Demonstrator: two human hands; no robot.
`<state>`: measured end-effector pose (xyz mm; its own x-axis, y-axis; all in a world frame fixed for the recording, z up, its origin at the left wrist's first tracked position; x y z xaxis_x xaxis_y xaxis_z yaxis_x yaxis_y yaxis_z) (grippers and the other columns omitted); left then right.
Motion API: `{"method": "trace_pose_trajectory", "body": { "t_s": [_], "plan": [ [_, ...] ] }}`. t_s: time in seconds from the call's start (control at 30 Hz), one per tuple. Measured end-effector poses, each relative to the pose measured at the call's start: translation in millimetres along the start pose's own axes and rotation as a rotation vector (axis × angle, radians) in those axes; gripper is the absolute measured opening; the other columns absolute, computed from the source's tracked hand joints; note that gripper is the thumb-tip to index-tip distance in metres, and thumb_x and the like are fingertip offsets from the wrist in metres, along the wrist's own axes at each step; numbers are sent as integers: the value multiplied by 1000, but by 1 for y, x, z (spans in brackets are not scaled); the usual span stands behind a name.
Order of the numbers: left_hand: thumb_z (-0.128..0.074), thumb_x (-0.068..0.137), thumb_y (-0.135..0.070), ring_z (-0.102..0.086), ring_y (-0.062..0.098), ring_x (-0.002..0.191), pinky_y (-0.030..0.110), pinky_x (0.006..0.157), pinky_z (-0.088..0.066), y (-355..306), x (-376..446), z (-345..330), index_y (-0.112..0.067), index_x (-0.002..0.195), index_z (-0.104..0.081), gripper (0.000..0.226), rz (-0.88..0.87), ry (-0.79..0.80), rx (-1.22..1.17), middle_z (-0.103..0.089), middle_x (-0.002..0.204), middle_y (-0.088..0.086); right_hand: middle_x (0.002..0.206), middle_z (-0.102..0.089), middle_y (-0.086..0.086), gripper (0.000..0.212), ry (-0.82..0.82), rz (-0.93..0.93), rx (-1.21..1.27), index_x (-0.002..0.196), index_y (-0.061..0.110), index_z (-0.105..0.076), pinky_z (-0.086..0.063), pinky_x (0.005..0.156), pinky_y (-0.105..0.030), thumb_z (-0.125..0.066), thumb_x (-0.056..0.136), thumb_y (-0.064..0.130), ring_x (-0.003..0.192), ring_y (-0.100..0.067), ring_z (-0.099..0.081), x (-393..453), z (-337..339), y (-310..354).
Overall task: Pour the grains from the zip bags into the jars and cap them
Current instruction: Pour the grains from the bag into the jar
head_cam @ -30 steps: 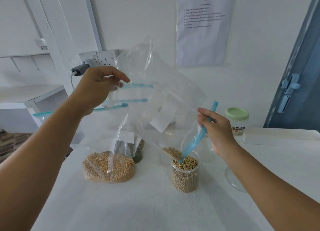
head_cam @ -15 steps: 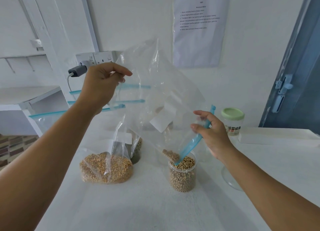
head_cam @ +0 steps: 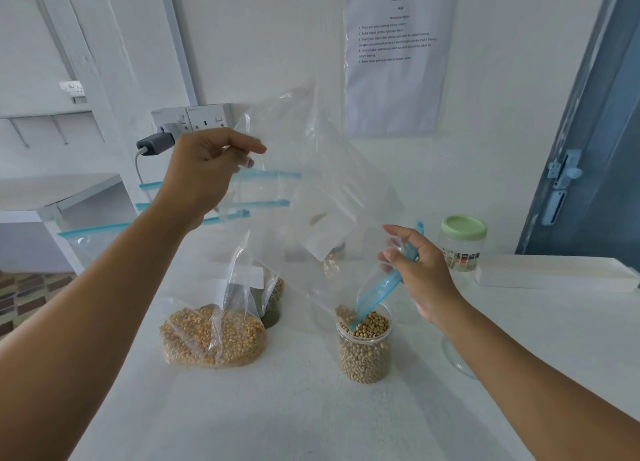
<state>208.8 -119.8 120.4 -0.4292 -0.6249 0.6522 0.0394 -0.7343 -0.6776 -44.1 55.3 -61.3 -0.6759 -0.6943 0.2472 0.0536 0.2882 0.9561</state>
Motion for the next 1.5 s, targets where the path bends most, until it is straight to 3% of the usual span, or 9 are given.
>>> {"method": "trace_pose_trajectory", "body": {
  "t_s": [0.27,0.43,0.63,0.93,1.07,1.13,1.23,1.37,1.5],
  "plan": [
    [-52,94,8,-71,9,84,19,78,-55,-4,3,2,-30,85,-80,48,13,-19,-69,-79,104,-15,112,-64,-3,41,-30,64,-81,115,35,-73,-58,80,-21,-63,98,0,80,-12,-71,0,-2,6],
    [-53,94,7,-70,8,85,17,77,-54,-9,4,-2,-27,87,-80,44,-9,-24,-69,-79,104,-16,114,-67,-5,45,-37,62,-101,112,41,-72,-57,79,-19,-59,100,0,85,-13,-73,0,-4,6],
    [-54,94,8,-70,10,84,21,78,-56,-5,3,-3,-27,87,-80,44,-16,-31,-73,-79,102,-18,110,-56,-4,38,-65,54,-102,112,39,-75,-60,87,-32,-75,92,7,81,-14,-65,-1,1,1],
    [-54,93,10,-70,13,86,22,80,-56,2,1,-6,-28,86,-80,47,-20,-9,-84,-79,105,-14,106,-62,-6,40,-58,70,-94,112,37,-74,-59,91,-28,-64,98,0,88,-9,-72,-1,-2,-1],
    [-53,94,10,-70,14,87,20,79,-55,2,2,-6,-29,86,-80,47,-22,-15,-94,-79,107,-12,108,-59,-2,39,-86,94,-162,110,46,-72,-56,87,-30,-78,90,13,95,-12,-65,0,1,-1],
    [-53,95,10,-70,14,88,21,80,-55,2,1,-6,-29,86,-80,48,-28,-17,-88,-79,108,-12,119,-52,1,53,-39,84,-182,118,48,-66,-56,91,-30,-88,81,17,107,-10,-68,0,2,-2],
    [-53,95,10,-70,12,88,21,82,-55,4,0,-7,-30,86,-79,49,-34,-22,-78,-79,108,-12,124,-41,-2,80,80,89,-254,126,49,-52,-60,88,-32,-93,73,6,106,-9,-73,-2,0,-6],
    [-54,98,8,-70,10,88,20,84,-56,4,-1,-8,-30,87,-79,47,-30,-23,-75,-78,110,-11,124,-44,-11,83,78,151,-417,130,47,-44,-59,95,-39,-87,77,0,97,-20,-76,-1,2,-14],
    [-54,97,8,-70,11,88,20,83,-55,4,-1,-9,-30,87,-79,46,-32,-26,-86,-78,110,-11,121,-53,-12,77,-4,199,-464,135,33,-44,-44,82,-2,-90,78,10,106,-21,-64,1,5,-14]
  ]
}}
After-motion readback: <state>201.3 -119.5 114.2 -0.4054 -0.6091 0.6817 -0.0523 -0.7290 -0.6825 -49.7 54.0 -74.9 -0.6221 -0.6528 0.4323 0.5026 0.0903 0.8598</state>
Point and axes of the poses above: each hand's wrist, its own x-axis towards the middle knuckle, its own z-axis out of the back of the hand, y = z × x, the point moved 3 cm from there along x, towards the middle knuckle
